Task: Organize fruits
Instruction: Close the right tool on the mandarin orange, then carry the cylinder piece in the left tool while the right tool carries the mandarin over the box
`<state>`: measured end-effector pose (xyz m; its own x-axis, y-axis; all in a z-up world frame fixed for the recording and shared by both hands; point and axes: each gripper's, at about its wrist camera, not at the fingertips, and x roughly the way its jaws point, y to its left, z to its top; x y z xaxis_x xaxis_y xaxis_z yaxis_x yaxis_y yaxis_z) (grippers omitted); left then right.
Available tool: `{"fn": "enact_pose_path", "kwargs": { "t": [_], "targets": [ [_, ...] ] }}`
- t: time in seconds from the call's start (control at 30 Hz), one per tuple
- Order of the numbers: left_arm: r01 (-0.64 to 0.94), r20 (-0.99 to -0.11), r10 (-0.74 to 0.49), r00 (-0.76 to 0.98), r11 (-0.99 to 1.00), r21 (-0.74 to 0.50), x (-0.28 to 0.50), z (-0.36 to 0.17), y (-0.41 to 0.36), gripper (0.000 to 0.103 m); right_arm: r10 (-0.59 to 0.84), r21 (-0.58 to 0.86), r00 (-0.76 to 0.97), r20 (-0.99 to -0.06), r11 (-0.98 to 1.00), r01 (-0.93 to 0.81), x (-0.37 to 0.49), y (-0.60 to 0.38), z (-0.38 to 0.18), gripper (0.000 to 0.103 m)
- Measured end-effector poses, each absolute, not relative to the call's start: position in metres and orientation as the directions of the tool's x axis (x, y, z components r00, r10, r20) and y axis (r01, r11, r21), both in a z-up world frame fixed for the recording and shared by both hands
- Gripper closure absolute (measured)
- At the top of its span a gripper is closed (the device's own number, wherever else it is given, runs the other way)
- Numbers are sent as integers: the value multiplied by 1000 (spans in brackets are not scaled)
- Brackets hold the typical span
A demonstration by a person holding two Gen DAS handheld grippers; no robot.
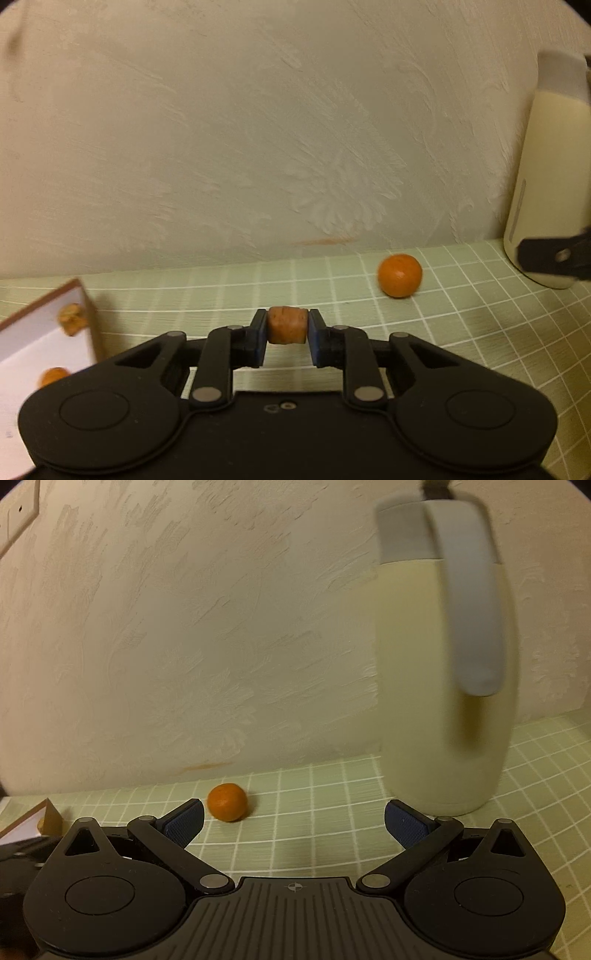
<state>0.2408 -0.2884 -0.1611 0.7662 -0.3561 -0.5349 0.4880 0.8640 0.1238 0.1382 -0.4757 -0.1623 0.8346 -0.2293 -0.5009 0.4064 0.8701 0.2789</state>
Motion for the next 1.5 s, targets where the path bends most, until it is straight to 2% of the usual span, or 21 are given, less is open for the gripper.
{"fn": "enact_pose_path", "kwargs": {
  "t": [0.23,0.5,0.8,0.83,0.87,0.93,1.1,1.13,1.17,1.5],
  "targets": [
    [417,-516,-294,805,899,138,240,-144,-245,90,-195,236,817,-543,898,372,174,-459,-172,0],
    [346,-501,-231,834,927,148,246,-138,-203,90,-119,298,818,-563,894,335,219,-455,-185,0],
    [293,-501,-186,845,946,143,247,-131,-175,90,-139,235,795,-591,913,334,259,-452,-200,1],
    [290,-504,-184,844,946,141,248,-131,-174,90,-140,233,795,-590,913,334,261,-452,-201,4],
    [289,-506,-183,843,947,138,248,-132,-173,90,-143,226,791,-594,915,335,263,-452,-202,21],
    [288,-508,-184,842,948,134,247,-131,-172,90,-146,210,773,-617,917,340,269,-453,-206,43],
    [288,-500,-186,846,948,135,243,-130,-171,90,-146,205,749,-646,912,355,275,-454,-215,43],
    [288,-501,-185,846,948,136,243,-130,-171,90,-147,205,750,-645,912,356,275,-454,-216,49],
    [287,-502,-184,845,948,135,243,-130,-170,90,-142,208,752,-644,913,351,275,-454,-216,61],
    [251,-505,-154,849,959,129,242,-129,-156,90,-133,191,779,-613,932,309,273,-434,-208,61]
  ]
}}
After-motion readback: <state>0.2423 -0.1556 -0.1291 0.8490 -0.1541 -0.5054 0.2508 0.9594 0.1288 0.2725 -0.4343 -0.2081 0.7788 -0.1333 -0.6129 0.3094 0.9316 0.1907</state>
